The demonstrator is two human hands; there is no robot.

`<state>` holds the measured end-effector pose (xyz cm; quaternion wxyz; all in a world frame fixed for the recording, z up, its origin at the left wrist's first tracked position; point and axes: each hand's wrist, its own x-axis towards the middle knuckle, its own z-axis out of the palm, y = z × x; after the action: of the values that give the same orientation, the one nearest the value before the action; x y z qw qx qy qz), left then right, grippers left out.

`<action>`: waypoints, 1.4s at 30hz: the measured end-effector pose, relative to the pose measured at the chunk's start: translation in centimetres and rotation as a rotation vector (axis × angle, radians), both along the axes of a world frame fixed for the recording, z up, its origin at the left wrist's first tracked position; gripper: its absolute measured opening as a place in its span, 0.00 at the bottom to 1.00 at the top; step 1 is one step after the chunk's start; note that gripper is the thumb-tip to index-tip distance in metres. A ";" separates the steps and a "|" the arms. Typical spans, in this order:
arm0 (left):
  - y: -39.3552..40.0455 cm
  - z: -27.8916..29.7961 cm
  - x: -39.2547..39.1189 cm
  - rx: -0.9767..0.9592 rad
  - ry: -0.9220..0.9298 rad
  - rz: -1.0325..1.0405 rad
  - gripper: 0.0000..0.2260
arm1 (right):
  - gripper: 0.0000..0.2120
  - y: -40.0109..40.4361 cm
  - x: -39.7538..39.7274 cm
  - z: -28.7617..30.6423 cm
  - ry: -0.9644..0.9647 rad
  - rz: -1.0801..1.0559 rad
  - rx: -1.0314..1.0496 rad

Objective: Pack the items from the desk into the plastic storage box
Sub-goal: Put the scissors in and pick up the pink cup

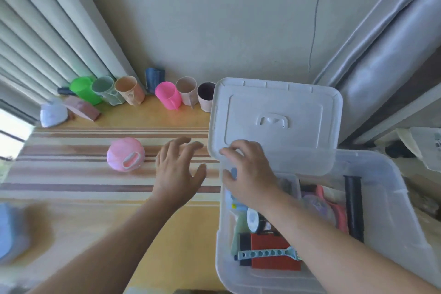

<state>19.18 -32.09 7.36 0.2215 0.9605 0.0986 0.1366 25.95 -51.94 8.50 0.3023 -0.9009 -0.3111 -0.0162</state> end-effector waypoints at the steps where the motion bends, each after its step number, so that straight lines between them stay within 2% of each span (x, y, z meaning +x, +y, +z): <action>1: 2.3 -0.6 -0.3 0.007 0.047 0.043 0.21 | 0.19 2.3 -0.1 0.1 -0.008 0.029 0.004; 5: 10.3 -3.0 -1.9 0.030 0.247 0.116 0.26 | 0.18 10.7 -0.7 -1.5 0.076 0.124 -0.058; 8: 14.9 -4.5 -3.0 0.053 0.332 0.128 0.27 | 0.19 15.5 -1.0 -4.5 0.232 0.142 -0.234; 15: 26.4 -5.3 -2.9 0.072 0.333 0.195 0.25 | 0.31 20.5 -0.4 -10.9 0.493 0.141 -0.718; 23: 33.4 -6.6 -1.5 0.097 0.401 0.178 0.27 | 0.23 21.0 -1.3 -15.3 0.513 0.044 -0.857; 26: 33.1 -7.5 -1.8 0.061 0.458 0.089 0.27 | 0.15 21.6 -1.1 -15.5 0.577 -0.027 -0.835; 28: 32.5 -8.1 -1.8 0.004 0.488 0.053 0.30 | 0.11 22.4 -0.8 -15.2 0.607 -0.099 -0.710; 30: 32.3 -8.7 -1.6 -0.038 0.529 0.018 0.36 | 0.08 24.0 -0.5 -14.4 0.672 -0.222 -0.476; 32: 32.3 -9.4 -1.2 -0.043 0.596 -0.043 0.46 | 0.10 26.1 0.0 -13.4 0.753 -0.316 -0.269; 34: 32.1 -10.0 -0.8 0.017 0.658 -0.124 0.55 | 0.09 28.2 0.3 -12.7 0.799 -0.323 -0.168; 36: 31.3 -10.7 -0.4 0.103 0.668 -0.195 0.59 | 0.04 29.9 0.4 -12.1 0.829 -0.307 -0.121; 39: 29.3 -11.6 0.7 0.161 0.659 -0.181 0.60 | 0.03 31.1 0.2 -11.6 0.828 -0.289 -0.096; 42: 27.9 -12.1 1.4 0.170 0.683 -0.093 0.55 | 0.03 30.4 -0.1 -11.7 0.812 -0.283 -0.119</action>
<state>20.62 -4.24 -4.72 0.1010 0.9692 0.1117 -0.1951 25.83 -21.57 -3.18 0.3423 -0.8838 -0.0405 0.3164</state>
